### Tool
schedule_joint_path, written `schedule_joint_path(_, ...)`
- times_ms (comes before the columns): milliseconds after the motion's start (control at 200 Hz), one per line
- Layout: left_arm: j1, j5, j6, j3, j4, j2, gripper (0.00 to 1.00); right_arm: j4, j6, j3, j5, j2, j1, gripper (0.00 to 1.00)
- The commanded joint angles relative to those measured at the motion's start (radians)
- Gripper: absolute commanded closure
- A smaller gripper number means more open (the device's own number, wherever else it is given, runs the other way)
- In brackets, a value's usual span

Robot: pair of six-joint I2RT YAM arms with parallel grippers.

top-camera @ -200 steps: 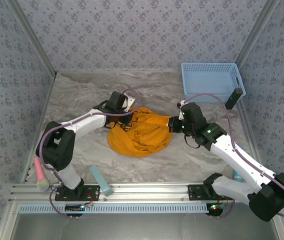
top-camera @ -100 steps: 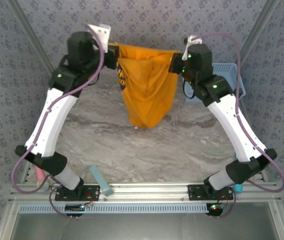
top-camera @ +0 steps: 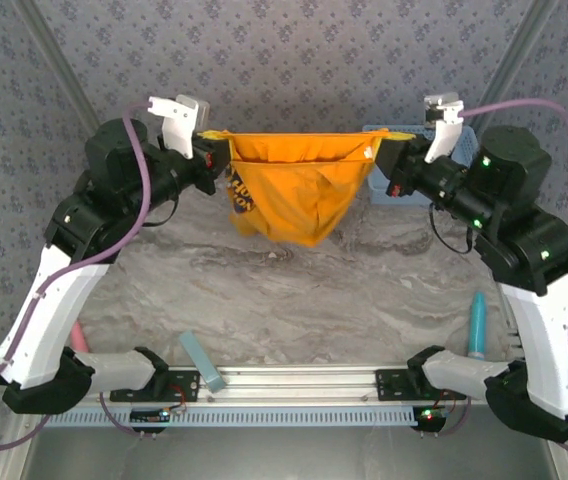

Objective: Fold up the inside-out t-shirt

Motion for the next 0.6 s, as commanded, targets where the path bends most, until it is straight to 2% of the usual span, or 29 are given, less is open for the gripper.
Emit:
schedule_joint_path(0, 0.01, -0.026, 0.034, 0.1, 0.007, 0.02, 1.0, -0.013, -0.001, 0.063, 0.035, 0.027, -0.018, 1.0)
schedule_joint_path(85, 0.015, -0.065, 0.084, 0.173, -0.003, 0.098, 1.0, -0.042, -0.019, 0.116, 0.131, 0.11, -0.04, 1.0)
schedule_joint_path(160, 0.058, -0.093, 0.105, 0.24, -0.041, 0.184, 1.0, -0.068, -0.021, 0.179, 0.158, 0.214, -0.099, 1.0)
schedule_joint_path(325, 0.27, 0.013, -0.002, 0.434, -0.086, 0.403, 1.0, -0.084, 0.057, 0.35, 0.02, 0.5, -0.264, 1.0)
schedule_joint_path(385, 0.321, 0.057, -0.032, 0.564, -0.131, 0.512, 1.0, -0.118, 0.044, 0.475, -0.091, 0.641, -0.298, 1.0)
schedule_joint_path(435, 0.319, 0.014, -0.007, 0.707, -0.189, 0.607, 1.0, -0.166, 0.037, 0.658, -0.181, 0.78, -0.316, 1.0)
schedule_joint_path(525, 0.288, -0.012, 0.102, 0.911, -0.257, 0.737, 1.0, -0.238, 0.078, 0.995, -0.229, 0.995, -0.327, 1.0)
schedule_joint_path(595, 0.286, 0.019, 0.131, 0.961, -0.252, 0.765, 1.0, -0.213, 0.103, 1.102, -0.212, 1.056, -0.33, 1.0)
